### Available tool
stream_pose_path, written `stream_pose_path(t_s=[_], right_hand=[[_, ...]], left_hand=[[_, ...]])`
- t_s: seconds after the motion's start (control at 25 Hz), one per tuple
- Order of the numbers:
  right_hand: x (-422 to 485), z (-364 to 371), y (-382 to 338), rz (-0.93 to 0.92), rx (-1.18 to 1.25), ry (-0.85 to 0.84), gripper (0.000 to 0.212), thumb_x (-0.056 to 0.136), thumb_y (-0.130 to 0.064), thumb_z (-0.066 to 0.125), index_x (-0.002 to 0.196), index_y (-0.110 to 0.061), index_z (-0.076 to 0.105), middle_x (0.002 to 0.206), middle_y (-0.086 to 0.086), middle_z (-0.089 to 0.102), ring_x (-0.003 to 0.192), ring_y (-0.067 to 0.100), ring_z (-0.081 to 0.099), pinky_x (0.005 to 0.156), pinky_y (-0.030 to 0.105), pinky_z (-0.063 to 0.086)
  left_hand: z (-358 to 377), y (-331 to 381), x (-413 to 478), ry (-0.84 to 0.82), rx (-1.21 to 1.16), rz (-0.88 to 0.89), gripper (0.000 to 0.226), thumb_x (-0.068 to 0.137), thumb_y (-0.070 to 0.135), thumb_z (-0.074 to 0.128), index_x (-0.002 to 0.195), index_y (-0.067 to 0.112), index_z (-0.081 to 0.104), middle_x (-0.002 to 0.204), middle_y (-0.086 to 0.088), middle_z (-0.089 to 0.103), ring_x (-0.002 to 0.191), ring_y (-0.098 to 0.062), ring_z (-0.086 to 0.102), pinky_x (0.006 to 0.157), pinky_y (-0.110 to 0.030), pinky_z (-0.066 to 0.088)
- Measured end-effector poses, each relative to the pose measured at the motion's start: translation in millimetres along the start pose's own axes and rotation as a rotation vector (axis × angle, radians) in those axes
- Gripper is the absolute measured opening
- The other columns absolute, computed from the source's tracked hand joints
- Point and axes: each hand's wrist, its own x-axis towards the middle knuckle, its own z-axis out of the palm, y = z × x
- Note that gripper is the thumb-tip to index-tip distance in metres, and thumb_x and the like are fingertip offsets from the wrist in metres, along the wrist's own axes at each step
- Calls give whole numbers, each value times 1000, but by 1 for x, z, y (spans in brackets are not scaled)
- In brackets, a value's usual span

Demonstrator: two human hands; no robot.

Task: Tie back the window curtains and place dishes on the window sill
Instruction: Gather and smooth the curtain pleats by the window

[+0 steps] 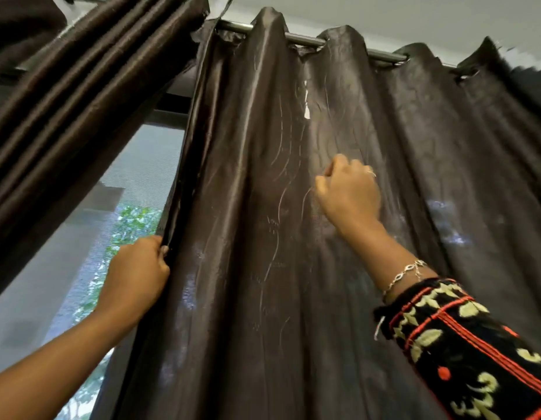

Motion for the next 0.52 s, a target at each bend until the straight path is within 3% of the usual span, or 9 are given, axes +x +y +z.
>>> stream_pose_path(t_s=[0.2, 0.28, 0.4, 0.52], right_hand=[[5, -16, 70, 272, -335, -103, 73, 83, -49, 58, 127, 6, 39, 131, 28, 41, 122, 41, 34, 94, 49, 38], [5, -20, 90, 361, -373, -190, 64, 86, -47, 56, 123, 4, 46, 127, 28, 48, 120, 41, 40, 92, 46, 40], [0, -17, 92, 290, -338, -283, 30, 92, -18, 46, 112, 1, 56, 117, 26, 58, 109, 42, 53, 83, 39, 44], [-8, -4, 61, 151, -249, -306, 25, 91, -9, 41, 107, 1, 59, 112, 25, 61, 104, 40, 56, 77, 35, 43]], left_hand=[[7, 2, 0, 25, 8, 20, 17, 89, 3, 50, 77, -3, 60, 72, -32, 60, 74, -47, 57, 57, -36, 29], [8, -4, 2, 49, 25, 29, 15, 88, 4, 52, 77, -1, 61, 69, -31, 60, 71, -46, 57, 55, -35, 29], [21, -29, 14, 91, 19, 13, 11, 86, 4, 55, 81, 3, 65, 65, -28, 62, 66, -45, 59, 54, -36, 39], [43, -54, 25, 33, -169, -69, 12, 90, 0, 49, 90, -1, 62, 72, -32, 63, 70, -48, 61, 68, -54, 50]])
